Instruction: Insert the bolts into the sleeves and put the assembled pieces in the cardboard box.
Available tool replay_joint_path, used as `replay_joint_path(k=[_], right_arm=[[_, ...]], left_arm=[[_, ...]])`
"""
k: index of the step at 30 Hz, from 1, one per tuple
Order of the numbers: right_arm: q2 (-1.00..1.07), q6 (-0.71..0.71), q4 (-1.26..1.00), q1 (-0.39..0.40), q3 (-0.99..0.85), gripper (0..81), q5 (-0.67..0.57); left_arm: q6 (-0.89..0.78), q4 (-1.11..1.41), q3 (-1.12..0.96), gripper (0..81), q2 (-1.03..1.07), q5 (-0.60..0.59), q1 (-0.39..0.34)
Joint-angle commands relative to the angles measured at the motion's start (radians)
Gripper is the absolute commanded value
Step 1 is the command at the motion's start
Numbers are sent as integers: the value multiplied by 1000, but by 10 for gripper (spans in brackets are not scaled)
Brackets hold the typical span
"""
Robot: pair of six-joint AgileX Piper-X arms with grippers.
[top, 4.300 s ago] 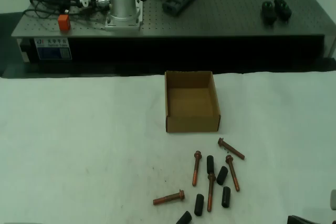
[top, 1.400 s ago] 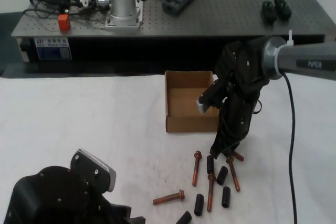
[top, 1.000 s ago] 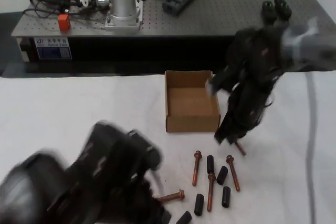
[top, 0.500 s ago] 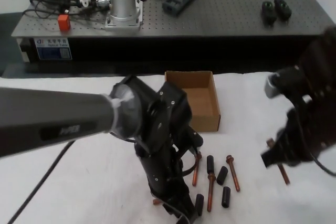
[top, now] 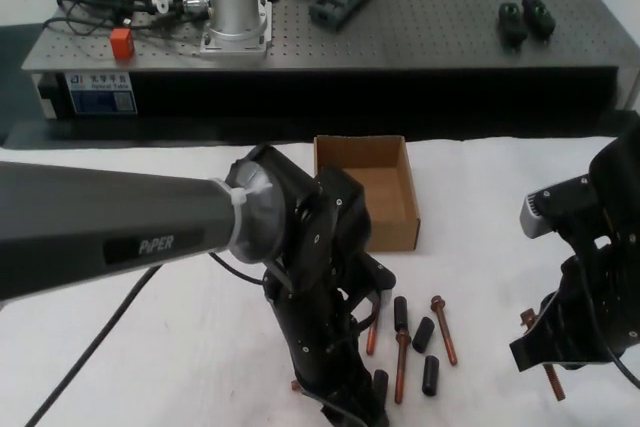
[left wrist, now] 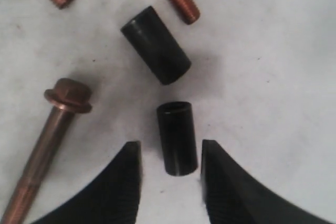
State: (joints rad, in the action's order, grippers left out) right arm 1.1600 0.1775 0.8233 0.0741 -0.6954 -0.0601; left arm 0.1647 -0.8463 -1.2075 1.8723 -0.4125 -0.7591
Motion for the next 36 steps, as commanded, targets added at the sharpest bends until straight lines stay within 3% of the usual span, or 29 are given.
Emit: replay_joint_path(k=[1,8,13,23,26,30,33,36], right_arm=[[-11,-5,-16,-4,-4,3,-11],[-11,-5,-16,-4,-4,3,-11],[-11,-5,-5,-4,-4,3,-11],[-11,-5,2,-4,-4,3,-11],[-11,-5,2,-4,-4,3,-11],[-21,-5,17,-4,-4,3,-11],[-60,-13,2,-4,-4,3,-94],[-140,-87,-66,-1,29,3,-276]], left_arm=[[-10,-8,-17,276,0,-36,-10],[37,28,-17,276,0,78,-69],[37,43,-17,276,12,231,-91],[-25,19,-17,271,58,224,-109],[-60,42,-17,200,58,224,-114],[-60,27,-17,11,58,219,-113],[-61,10,-17,6,51,219,-113],[-121,41,-15,6,-6,219,-113]])
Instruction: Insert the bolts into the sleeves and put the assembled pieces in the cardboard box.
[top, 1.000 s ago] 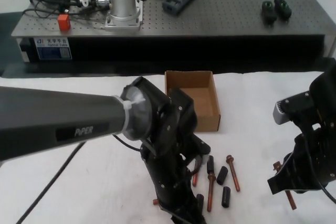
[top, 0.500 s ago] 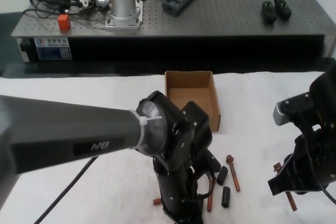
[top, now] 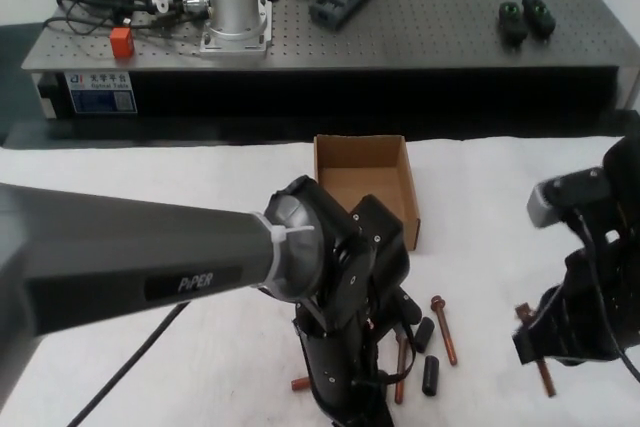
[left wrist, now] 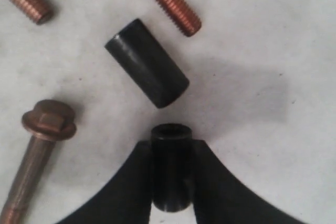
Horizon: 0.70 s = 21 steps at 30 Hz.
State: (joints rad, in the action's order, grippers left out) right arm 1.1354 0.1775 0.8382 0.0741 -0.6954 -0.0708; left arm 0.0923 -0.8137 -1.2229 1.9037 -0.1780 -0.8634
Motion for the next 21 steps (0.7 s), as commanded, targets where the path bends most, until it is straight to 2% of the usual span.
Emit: replay_joint_path(k=[1,4,6,8,12,16,21], right_arm=[[-152,-129,-124,-1,56,3,-327],[-272,-278,-299,-1,163,3,-403],[-344,-426,-478,-1,230,3,-445],[-398,-570,-676,5,292,3,-491],[-414,-779,-1010,62,357,3,-481],[-388,-833,-1143,143,353,3,-430],[-370,-848,-1146,208,353,3,-416]], left_arm=[[-71,34,9,6,-74,-16,-6],[-150,212,98,6,-215,-12,-3],[-172,358,205,6,-334,-30,-3],[-198,504,308,6,-440,-95,-3],[-281,791,476,6,-586,-260,-6],[-350,962,554,6,-663,-292,-6],[-354,965,556,6,-674,-306,-6]])
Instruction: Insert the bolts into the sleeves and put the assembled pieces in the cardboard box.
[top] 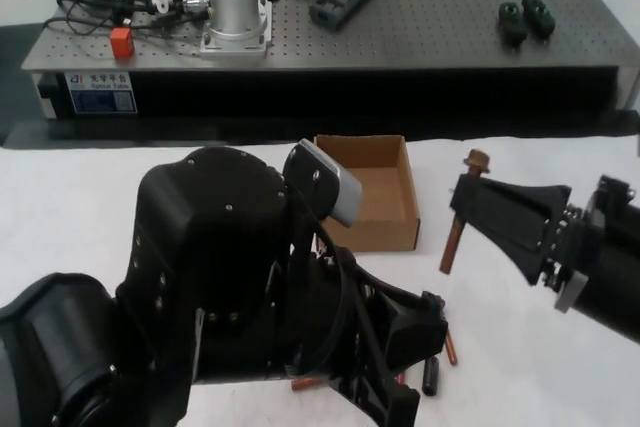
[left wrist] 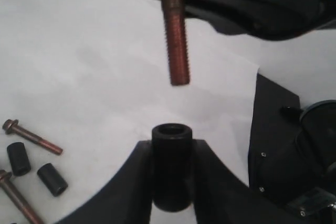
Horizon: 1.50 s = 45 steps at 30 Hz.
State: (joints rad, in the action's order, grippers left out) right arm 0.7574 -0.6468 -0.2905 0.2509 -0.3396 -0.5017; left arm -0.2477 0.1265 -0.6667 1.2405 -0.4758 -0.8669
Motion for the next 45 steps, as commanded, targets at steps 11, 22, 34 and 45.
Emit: replay_joint_path(k=[11,22,34,45], right_arm=[[8,24,80,54,-3,3,20],[8,35,91,54,-3,3,-77],[-8,56,91,27,-3,468,-108],[-228,142,538,-222,-3,429,-27]], left_arm=[[-14,32,0,6,-10,2,-3],[-4,32,0,6,-10,73,-3],[-7,116,0,6,-10,254,-3],[-175,-86,-411,6,406,400,177]])
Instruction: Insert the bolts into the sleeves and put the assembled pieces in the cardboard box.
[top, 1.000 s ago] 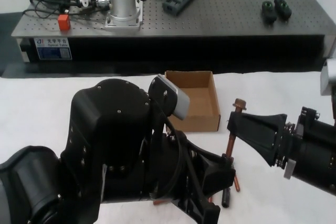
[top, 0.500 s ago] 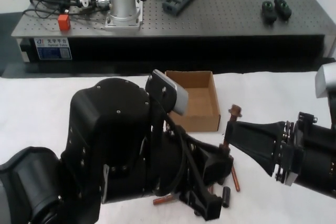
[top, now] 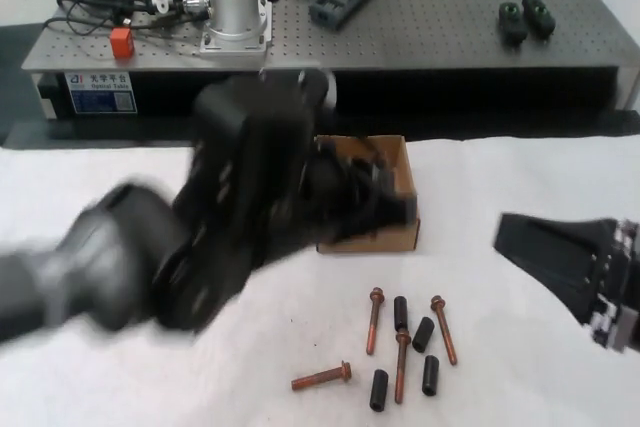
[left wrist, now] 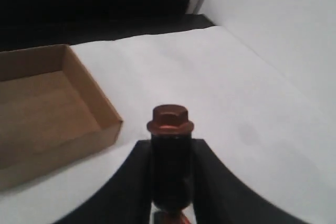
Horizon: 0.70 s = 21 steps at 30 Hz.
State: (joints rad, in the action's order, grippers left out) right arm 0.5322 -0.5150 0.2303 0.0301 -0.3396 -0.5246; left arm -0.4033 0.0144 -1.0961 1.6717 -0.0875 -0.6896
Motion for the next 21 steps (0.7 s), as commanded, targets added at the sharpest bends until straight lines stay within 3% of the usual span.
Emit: replay_joint_path(k=[1,10,16,18,21], right_arm=[[-14,30,79,-16,-3,429,24],[-23,116,352,-44,-3,429,193],[-20,134,355,-44,-1,429,235],[-8,134,355,-44,-1,429,239],[21,134,355,-44,-1,429,244]], left_arm=[[-17,-28,-62,6,39,5,12],[-16,-428,-678,6,516,-58,73],[-70,-518,-866,2,664,-118,73],[-95,-512,-874,33,680,-121,73],[-118,-516,-874,177,690,-125,73]])
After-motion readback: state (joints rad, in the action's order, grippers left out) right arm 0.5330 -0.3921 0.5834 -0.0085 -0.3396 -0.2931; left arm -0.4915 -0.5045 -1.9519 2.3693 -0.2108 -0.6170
